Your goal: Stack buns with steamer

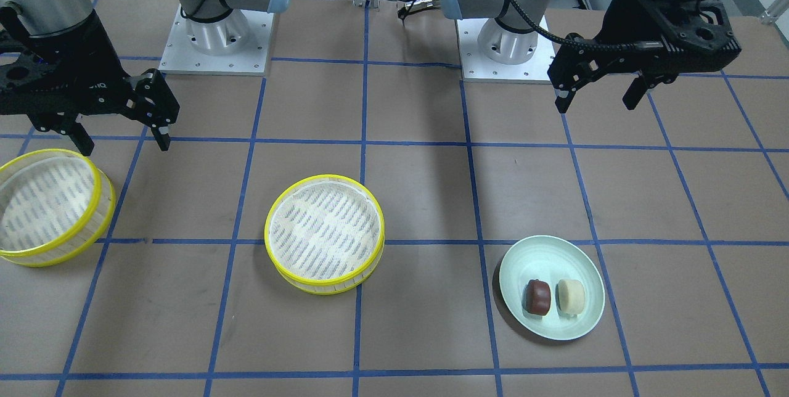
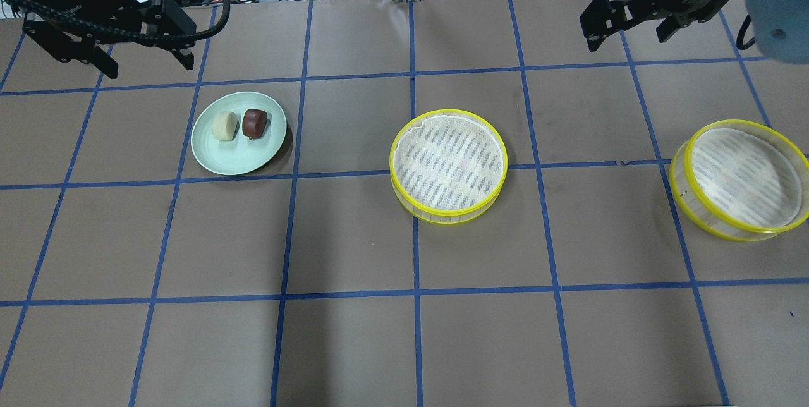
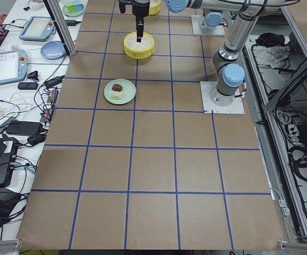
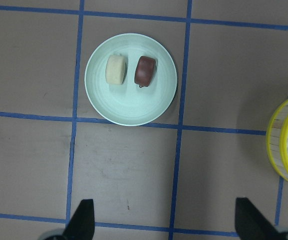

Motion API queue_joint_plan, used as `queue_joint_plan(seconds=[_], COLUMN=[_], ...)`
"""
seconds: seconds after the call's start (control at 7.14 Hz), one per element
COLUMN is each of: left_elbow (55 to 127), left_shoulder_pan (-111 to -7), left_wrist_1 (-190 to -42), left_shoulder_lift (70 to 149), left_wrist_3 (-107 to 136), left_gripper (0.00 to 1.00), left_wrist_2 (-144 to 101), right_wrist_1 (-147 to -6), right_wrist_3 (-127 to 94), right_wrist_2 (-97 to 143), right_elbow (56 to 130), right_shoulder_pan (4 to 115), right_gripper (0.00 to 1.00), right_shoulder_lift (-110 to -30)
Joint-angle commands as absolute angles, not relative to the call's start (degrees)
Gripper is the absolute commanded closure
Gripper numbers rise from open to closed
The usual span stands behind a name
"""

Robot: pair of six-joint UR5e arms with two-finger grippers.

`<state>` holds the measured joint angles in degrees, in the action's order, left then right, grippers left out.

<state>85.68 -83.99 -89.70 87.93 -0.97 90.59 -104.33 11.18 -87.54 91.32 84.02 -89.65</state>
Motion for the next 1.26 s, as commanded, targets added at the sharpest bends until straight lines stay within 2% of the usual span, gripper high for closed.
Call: queue_joint_plan(seconds=[0.0,0.28,0.42,1.12], left_elbow=[86.30,88.58,88.33,88.33], left_shoulder_pan=[-84.02,-80.36,-77.29,-75.24], left_wrist_1=[-90.35,-82.23,-80.44,-63.13], left_shoulder_lift=[88.50,90.51,94.62,113.88], left_wrist_3=[-1.31,-5.94,-7.11,-13.00], left_gripper=[0.00,0.00,0.00,0.01], left_wrist_2=[90.53,90.97,90.10,90.70], right_wrist_1=[-104.33,-104.33,-104.33,-104.07], right_wrist_3=[11.25,11.34,11.42,10.64], right_wrist_2=[-87.54,-87.63,-87.71,-88.33], right_elbow=[91.32,91.32,91.32,91.32], right_shoulder_pan=[84.02,84.02,84.02,84.02], right_gripper=[0.00,0.00,0.00,0.00], right_shoulder_lift=[-89.65,-89.65,-89.65,-89.56])
